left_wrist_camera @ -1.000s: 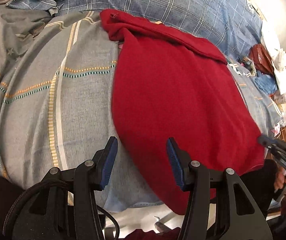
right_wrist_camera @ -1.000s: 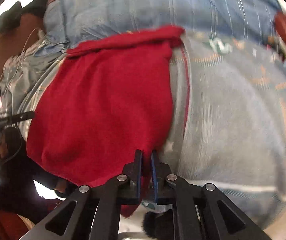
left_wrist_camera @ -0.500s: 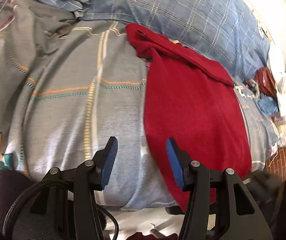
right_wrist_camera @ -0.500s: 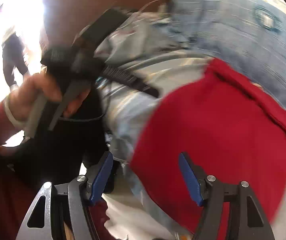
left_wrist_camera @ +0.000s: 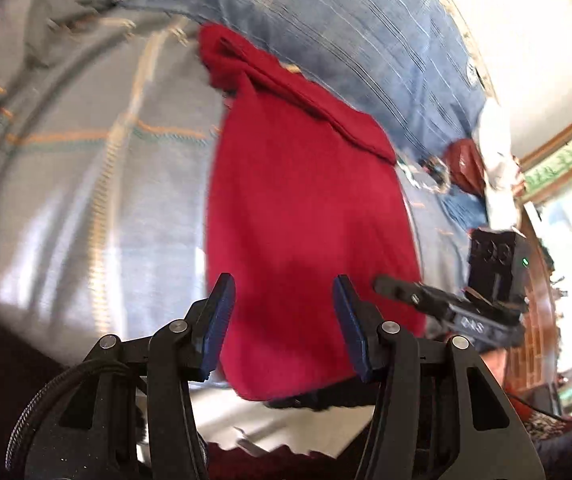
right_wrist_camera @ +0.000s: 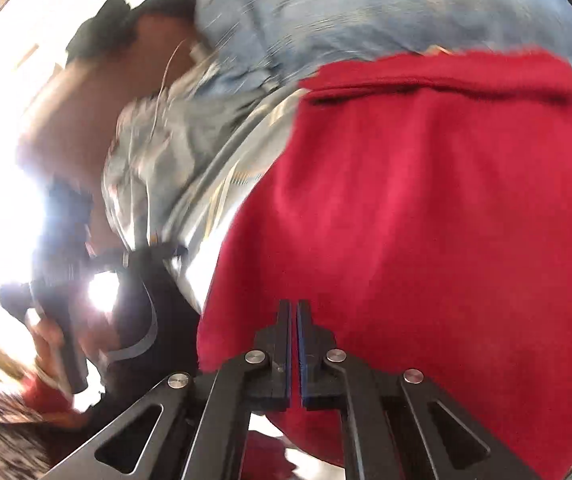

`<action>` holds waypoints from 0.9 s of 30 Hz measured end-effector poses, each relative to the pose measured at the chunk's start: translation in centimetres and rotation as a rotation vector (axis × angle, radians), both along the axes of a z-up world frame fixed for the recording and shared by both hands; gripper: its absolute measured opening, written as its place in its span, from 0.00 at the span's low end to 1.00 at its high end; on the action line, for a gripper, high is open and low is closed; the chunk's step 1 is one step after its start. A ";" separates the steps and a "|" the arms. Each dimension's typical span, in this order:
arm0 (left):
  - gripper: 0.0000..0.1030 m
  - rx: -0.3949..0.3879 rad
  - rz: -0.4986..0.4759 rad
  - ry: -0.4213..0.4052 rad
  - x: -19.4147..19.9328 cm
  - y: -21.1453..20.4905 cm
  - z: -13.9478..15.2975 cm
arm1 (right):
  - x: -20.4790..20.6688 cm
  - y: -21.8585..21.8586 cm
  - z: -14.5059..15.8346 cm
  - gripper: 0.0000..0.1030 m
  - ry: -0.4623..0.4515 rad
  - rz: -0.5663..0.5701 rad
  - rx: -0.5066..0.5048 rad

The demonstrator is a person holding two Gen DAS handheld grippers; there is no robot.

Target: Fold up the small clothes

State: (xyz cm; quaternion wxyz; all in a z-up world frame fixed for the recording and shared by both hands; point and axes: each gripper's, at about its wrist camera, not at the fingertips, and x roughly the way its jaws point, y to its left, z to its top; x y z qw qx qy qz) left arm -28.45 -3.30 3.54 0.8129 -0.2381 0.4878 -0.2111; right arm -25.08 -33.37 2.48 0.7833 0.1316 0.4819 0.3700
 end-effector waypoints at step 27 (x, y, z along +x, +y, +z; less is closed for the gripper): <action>0.64 -0.121 0.037 0.057 0.0 -0.1 -1.1 | -1.1 4.0 -1.9 0.08 -0.007 0.112 0.030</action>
